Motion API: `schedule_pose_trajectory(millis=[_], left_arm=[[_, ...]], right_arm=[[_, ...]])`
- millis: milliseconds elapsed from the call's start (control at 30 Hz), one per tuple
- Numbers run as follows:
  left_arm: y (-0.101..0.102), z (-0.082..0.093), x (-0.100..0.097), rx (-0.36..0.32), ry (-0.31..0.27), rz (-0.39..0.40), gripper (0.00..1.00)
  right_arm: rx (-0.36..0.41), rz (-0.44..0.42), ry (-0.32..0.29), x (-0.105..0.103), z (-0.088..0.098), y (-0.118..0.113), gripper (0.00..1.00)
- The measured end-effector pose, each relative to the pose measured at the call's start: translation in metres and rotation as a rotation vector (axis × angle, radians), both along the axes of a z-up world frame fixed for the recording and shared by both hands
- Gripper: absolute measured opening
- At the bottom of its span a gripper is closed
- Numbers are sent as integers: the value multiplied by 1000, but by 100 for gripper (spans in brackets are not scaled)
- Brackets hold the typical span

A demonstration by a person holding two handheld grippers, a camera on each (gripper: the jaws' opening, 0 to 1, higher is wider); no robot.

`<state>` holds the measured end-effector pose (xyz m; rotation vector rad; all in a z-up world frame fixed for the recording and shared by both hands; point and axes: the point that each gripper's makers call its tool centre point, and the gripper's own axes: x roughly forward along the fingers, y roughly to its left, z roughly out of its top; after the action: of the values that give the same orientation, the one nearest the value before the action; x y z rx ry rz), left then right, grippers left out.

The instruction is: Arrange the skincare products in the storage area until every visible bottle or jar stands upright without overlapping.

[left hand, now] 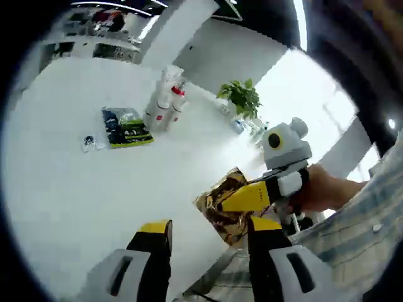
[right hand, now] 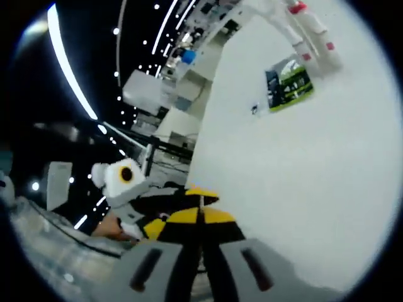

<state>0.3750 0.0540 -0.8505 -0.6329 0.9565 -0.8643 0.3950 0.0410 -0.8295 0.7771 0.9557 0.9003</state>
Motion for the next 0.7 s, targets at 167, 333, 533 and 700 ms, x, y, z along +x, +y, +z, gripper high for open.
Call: schedule_pose_trajectory(millis=[167,333,533,700], left_arm=[[-10,29,-8,-258,83,4,24],[-16,49,2,-403,79,41,9],[-20,51,2,-419,82,33,1],[-17,48,3,-432,119,51,0]], right_arm=[[141,-43,-41,8,29,11,0],[165,-101,-61,14,33,10,0],[176,-112,-79,13,37,4,3],[154,-137,-87,14,35,-10,3]])
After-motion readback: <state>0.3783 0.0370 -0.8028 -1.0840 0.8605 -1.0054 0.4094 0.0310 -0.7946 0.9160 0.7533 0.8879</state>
